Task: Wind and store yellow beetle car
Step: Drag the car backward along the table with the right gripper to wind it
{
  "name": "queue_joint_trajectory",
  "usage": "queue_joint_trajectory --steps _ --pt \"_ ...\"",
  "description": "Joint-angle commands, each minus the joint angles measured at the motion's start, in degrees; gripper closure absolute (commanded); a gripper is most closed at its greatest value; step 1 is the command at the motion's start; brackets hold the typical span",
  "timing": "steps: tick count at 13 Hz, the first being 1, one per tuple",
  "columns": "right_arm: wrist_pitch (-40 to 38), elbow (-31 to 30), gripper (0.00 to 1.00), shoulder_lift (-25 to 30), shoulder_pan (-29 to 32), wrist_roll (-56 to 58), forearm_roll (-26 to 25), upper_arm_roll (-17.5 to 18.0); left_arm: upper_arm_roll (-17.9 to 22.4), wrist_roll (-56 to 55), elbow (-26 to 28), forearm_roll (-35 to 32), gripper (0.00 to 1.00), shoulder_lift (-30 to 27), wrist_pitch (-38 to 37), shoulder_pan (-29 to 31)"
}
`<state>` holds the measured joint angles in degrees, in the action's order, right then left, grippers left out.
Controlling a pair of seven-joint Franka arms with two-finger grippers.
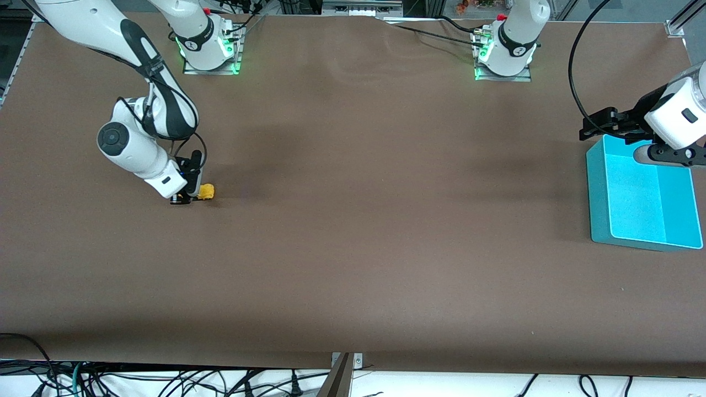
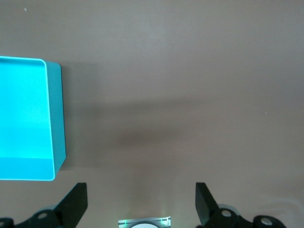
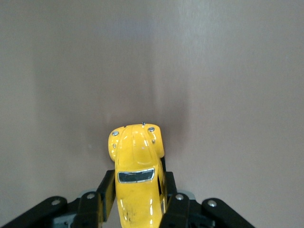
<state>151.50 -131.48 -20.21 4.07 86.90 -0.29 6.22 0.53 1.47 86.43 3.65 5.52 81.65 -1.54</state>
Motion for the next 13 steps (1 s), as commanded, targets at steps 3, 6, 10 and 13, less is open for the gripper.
queue_joint_trajectory --steps 3,6,10,13 --pt "2.9 0.0 0.97 -4.0 6.9 10.7 0.0 0.4 -0.3 1.4 -1.4 -0.4 0.0 0.5 -0.3 0.3" --pt "3.0 0.2 0.97 -5.4 11.8 16.5 -0.1 0.4 -0.3 1.4 -1.4 -0.4 0.0 0.5 -0.3 0.3" --pt "2.9 1.8 0.97 -7.3 16.5 22.3 -0.1 0.4 -0.3 1.4 -1.4 -0.4 0.0 0.5 -0.3 0.3" --pt "2.4 3.1 0.94 -7.6 16.8 22.0 0.1 0.5 -0.3 1.4 -1.4 -0.4 0.0 0.5 -0.3 0.3"
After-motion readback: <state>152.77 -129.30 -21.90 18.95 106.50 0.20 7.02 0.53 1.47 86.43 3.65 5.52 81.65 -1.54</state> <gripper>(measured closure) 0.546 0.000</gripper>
